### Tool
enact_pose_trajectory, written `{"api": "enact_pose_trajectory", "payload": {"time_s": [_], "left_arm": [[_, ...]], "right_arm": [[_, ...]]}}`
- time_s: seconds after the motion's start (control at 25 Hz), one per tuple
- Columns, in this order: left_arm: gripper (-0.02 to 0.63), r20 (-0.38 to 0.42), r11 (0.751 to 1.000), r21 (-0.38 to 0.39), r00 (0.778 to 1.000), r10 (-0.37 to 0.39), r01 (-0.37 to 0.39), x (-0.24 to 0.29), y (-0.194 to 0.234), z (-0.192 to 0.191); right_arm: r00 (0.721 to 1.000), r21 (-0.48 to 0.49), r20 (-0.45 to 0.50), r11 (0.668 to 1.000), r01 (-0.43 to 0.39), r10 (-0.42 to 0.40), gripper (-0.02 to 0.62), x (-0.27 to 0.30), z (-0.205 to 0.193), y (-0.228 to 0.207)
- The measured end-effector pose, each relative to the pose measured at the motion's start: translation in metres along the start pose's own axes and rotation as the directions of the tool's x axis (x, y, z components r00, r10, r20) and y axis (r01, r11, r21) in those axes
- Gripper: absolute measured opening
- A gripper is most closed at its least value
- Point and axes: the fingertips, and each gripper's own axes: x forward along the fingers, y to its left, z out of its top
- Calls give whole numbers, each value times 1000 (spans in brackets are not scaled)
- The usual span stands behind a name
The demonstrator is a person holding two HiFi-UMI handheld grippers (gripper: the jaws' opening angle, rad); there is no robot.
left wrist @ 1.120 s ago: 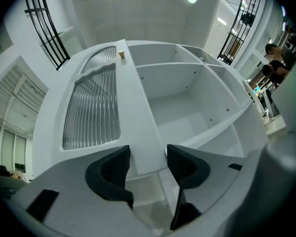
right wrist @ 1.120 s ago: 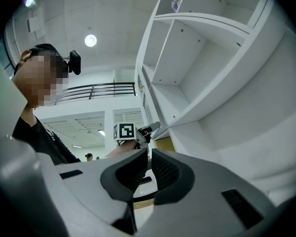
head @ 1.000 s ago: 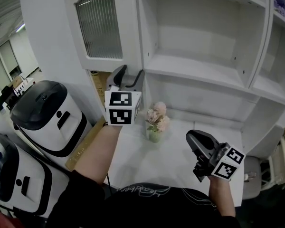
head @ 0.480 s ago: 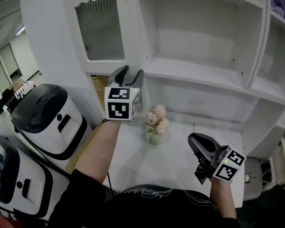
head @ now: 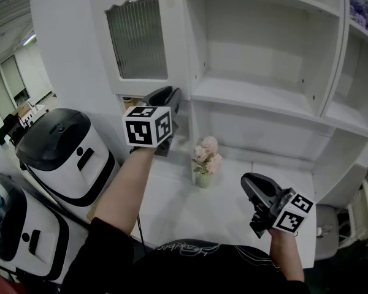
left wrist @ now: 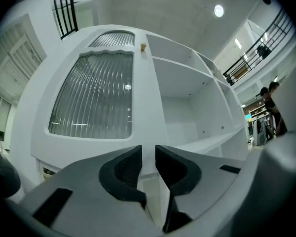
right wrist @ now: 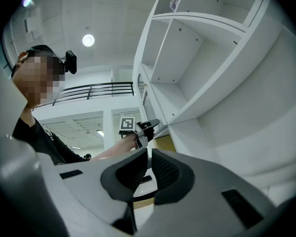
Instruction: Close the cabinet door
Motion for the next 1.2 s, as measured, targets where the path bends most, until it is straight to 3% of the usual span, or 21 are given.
{"api": "enact_pose_trajectory", "payload": {"time_s": [0.2, 0.32, 0.48, 0.6, 0.84, 1.0, 1.08, 1.2], "left_arm": [[52, 21, 991, -38, 991, -129, 130, -33, -20, 0], [35, 24, 968, -69, 970, -240, 241, -67, -46, -6], [28, 8, 903, -136, 912, -409, 407, -128, -88, -23], [25, -9, 845, -226, 867, -499, 484, -178, -109, -43], [21, -49, 800, -370, 850, -524, 472, -260, -123, -86], [20, -35, 746, -464, 832, -554, 477, -301, -134, -112], [21, -33, 728, -490, 824, -566, 480, -315, -139, -118], [21, -31, 720, -495, 819, -573, 486, -333, -145, -119]], "right_arm": [[1000, 1, -3, 1000, -10, 10, 54, 8, -3, 15], [1000, 4, -10, 1000, -13, 13, 54, 13, -11, 29], [999, 17, -30, 1000, -22, 23, 54, 24, -26, 59], [998, 29, -58, 999, -30, 32, 54, 32, -42, 85], [995, 92, -96, 995, -24, 32, 54, 41, -84, 128], [993, 104, -117, 994, -15, 27, 54, 39, -106, 159], [993, 107, -113, 994, -12, 24, 54, 36, -110, 173], [995, 103, -98, 995, 1, 9, 54, 30, -113, 188]]}}
